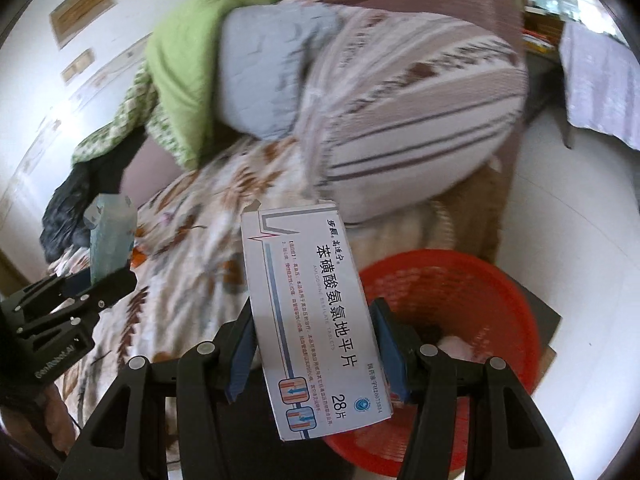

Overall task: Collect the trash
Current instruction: 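Carry the tissue pack and medicine box over to the red basket, then open both tools over the red basket to drop the pack and box, then move both tools back to the remaining trash on the bed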

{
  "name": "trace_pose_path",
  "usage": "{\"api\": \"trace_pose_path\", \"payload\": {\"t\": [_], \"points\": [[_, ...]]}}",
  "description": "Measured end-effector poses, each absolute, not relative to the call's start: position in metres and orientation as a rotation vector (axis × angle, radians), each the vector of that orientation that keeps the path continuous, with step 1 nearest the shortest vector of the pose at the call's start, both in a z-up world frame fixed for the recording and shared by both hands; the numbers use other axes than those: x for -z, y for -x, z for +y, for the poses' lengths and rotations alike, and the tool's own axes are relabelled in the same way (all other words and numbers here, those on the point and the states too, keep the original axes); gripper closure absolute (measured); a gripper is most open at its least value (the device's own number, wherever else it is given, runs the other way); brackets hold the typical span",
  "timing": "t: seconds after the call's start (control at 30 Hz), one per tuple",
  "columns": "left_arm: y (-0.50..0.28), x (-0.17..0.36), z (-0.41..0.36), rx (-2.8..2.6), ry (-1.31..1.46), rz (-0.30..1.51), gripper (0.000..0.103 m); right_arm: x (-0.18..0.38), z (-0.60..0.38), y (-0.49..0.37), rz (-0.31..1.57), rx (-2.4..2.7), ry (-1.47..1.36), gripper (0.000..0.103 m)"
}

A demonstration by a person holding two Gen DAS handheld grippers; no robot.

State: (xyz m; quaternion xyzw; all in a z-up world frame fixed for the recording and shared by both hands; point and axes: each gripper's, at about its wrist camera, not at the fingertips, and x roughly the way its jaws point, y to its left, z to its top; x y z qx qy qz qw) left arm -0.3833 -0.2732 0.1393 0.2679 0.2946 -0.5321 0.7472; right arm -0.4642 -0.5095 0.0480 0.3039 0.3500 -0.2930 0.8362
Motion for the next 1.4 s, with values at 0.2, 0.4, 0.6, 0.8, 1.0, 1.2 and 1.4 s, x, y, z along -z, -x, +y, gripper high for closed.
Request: {"api": "trace_pose_path", "payload": {"t": [0.2, 0.4, 0.6, 0.8, 1.0, 1.2, 1.4], "points": [[0.415, -0.130, -0.314, 1.286, -0.610, 0.675, 0.068, -0.043, -0.529, 0.498, 0.736, 0.707, -0.666, 0.045], [0.444, -0.113, -0.350, 1.401, -0.644, 0.706, 0.064, -0.031, -0.547, 0.521, 0.736, 0.769, -0.714, 0.045], [0.447, -0.095, -0.366, 1.444, -0.636, 0.780, 0.042, -0.017, -0.557, 0.524, 0.752, 0.777, -0.771, 0.041], [0.428, -0.100, -0.355, 1.401, -0.590, 0.794, 0.033, -0.013, -0.562, 0.523, 0.760, 0.807, -0.791, 0.028], [0.403, -0.112, -0.328, 1.312, -0.544, 0.762, 0.029, -0.020, -0.556, 0.510, 0.760, 0.788, -0.776, 0.028], [0.379, -0.117, -0.301, 1.196, -0.534, 0.746, 0.027, -0.035, -0.539, 0.483, 0.780, 0.740, -0.717, 0.028], [0.352, -0.125, -0.271, 1.075, -0.507, 0.685, 0.027, -0.065, -0.510, 0.472, 0.763, 0.735, -0.624, 0.027]]}}
